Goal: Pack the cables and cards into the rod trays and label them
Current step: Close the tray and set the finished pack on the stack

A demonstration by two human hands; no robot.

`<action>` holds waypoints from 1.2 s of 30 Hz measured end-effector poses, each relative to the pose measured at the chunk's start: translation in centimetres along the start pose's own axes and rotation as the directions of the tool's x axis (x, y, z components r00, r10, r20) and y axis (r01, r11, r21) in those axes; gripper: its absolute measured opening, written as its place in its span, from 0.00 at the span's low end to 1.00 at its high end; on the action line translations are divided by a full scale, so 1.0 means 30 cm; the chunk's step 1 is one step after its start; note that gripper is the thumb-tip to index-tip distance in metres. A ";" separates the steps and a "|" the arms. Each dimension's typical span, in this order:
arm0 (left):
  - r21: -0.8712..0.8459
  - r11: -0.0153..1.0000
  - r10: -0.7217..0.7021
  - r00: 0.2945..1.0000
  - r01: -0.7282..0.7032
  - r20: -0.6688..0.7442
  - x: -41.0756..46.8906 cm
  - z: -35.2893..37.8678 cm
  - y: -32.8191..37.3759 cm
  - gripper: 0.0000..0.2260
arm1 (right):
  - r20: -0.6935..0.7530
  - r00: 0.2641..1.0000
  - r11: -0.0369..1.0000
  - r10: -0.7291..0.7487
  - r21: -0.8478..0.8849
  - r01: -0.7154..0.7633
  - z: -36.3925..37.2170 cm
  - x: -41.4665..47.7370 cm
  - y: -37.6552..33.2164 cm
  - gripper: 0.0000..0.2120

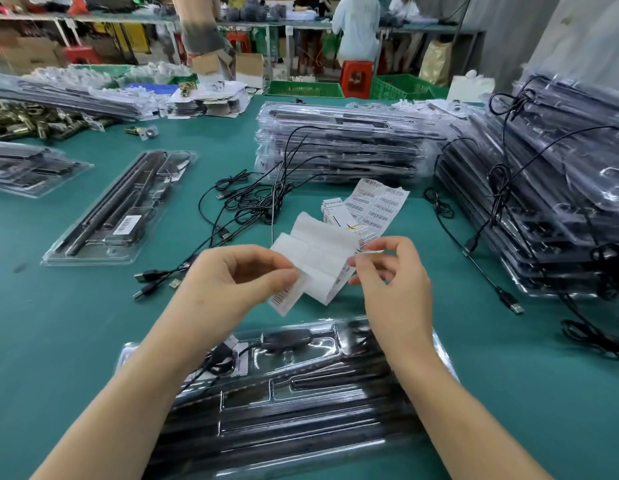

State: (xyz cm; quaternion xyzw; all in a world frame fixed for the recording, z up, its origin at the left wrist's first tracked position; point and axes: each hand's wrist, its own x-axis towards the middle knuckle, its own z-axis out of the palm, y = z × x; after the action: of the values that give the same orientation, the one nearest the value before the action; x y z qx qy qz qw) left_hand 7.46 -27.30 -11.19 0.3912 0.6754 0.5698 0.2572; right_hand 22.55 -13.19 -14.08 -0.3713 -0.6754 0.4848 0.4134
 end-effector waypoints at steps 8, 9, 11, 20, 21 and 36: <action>-0.067 0.982 -0.165 0.974 0.177 0.157 -0.014 0.058 -0.009 0.06 | 0.447 0.892 0.997 0.065 -0.057 -0.044 -0.097 0.041 -0.067 0.09; -0.072 0.981 -0.165 0.971 0.179 0.170 -0.016 0.064 -0.009 0.06 | 0.497 0.864 0.995 0.080 -0.087 -0.043 -0.104 0.042 -0.072 0.09; -0.078 0.981 -0.159 0.967 0.177 0.198 -0.020 0.076 -0.009 0.06 | 0.557 0.824 0.990 0.100 -0.136 -0.028 -0.116 0.042 -0.080 0.09; -0.074 0.989 -0.109 0.966 0.130 0.233 -0.035 0.117 -0.009 0.06 | 0.574 0.816 0.986 0.070 -0.163 0.030 -0.159 0.020 -0.073 0.03; -0.065 0.991 -0.101 0.965 0.120 0.241 -0.036 0.119 -0.010 0.06 | 0.570 0.819 0.986 0.069 -0.162 0.030 -0.163 0.020 -0.070 0.03; 0.287 0.932 0.201 0.975 -0.222 0.098 -0.047 0.145 -0.021 0.11 | 0.507 0.861 0.997 -0.043 -0.040 0.073 -0.214 0.023 -0.039 0.02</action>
State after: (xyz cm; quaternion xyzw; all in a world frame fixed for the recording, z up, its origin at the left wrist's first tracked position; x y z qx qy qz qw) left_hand 11.55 -26.02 -12.90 0.5147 0.6980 0.4729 0.1554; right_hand 28.07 -10.62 -11.61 -0.2224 -0.7848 0.5328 0.2253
